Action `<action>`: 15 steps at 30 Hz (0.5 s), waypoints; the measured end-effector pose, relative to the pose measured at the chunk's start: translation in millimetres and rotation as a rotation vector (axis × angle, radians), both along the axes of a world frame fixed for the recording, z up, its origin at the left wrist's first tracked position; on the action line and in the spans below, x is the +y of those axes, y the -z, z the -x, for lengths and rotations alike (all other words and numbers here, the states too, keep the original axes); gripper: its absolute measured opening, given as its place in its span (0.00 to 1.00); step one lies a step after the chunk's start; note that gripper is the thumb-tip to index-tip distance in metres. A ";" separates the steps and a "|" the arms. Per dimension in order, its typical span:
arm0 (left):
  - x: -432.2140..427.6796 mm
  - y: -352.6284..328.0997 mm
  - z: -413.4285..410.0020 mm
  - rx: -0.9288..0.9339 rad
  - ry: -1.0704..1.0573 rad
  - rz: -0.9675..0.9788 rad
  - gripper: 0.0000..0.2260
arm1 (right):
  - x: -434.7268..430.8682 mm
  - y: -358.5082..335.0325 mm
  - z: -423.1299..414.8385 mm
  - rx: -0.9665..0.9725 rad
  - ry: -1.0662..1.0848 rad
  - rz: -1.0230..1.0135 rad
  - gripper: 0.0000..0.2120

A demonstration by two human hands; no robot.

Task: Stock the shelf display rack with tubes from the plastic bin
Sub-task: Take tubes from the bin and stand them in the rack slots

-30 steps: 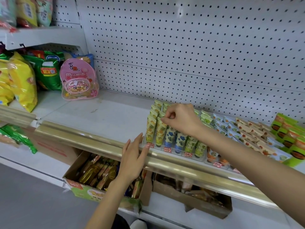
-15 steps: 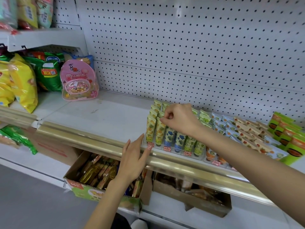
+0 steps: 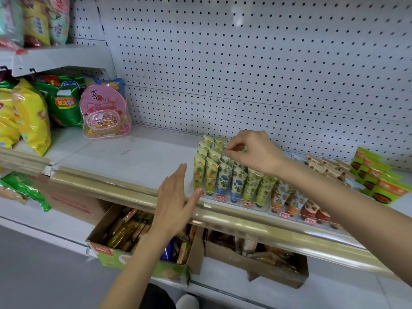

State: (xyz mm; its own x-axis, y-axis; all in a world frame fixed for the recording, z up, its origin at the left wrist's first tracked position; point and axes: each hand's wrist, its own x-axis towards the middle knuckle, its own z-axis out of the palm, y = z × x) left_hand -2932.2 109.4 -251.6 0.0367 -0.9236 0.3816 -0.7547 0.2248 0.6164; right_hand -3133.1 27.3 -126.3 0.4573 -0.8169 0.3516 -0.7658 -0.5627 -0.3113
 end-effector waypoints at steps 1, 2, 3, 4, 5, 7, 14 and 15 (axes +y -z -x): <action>-0.7 -6.8 1.6 -0.037 0.009 0.042 0.34 | 1.2 -5.6 9.4 0.030 -0.013 -0.014 0.08; -1.6 -14.3 4.2 -0.077 0.018 0.078 0.34 | 2.3 -10.8 19.6 0.070 -0.018 -0.026 0.10; -2.9 -21.8 7.5 -0.122 0.028 0.111 0.34 | 3.3 -15.7 30.3 0.108 -0.017 -0.032 0.12; -3.5 -29.6 11.9 -0.169 0.040 0.143 0.33 | 4.8 -20.0 41.3 0.135 -0.013 -0.035 0.13; -3.7 -37.1 17.4 -0.215 0.052 0.173 0.32 | 6.4 -23.4 52.5 0.150 -0.003 -0.039 0.14; -3.9 -48.5 30.0 -0.288 0.081 0.215 0.32 | 8.8 -27.3 74.6 0.160 0.026 -0.037 0.15; 0.1 -50.8 76.5 -0.379 0.176 0.252 0.31 | 22.3 -29.1 137.5 0.156 0.099 -0.041 0.13; 2.7 -48.7 83.3 -0.372 0.187 0.260 0.31 | 24.3 -28.3 144.8 0.158 0.102 -0.041 0.13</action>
